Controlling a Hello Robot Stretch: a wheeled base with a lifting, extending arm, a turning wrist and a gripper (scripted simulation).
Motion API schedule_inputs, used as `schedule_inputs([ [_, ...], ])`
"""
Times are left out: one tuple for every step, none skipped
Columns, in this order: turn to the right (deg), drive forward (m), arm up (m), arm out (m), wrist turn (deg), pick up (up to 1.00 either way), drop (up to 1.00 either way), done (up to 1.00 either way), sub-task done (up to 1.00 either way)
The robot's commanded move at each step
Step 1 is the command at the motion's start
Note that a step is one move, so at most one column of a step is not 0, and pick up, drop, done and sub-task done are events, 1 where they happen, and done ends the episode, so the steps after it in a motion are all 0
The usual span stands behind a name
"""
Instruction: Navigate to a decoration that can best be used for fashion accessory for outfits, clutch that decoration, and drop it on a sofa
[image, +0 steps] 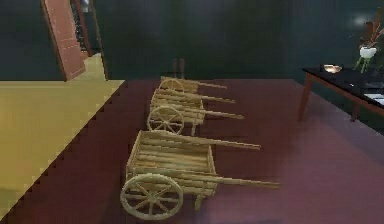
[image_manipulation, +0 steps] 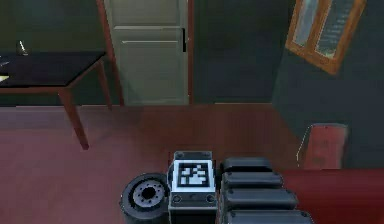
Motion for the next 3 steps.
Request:
schedule_inputs([
  [0.0, 0.25, 0.00, 0.00, 0.0, 0.00, 0.00, 0.00, 0.00],
  [-45.0, 0.00, 0.00, 0.00, 0.0, 0.00, 0.00, 0.00, 0.00],
  [-27.0, 0.00, 0.00, 0.00, 0.0, 0.00, 0.00, 0.00, 0.00],
])
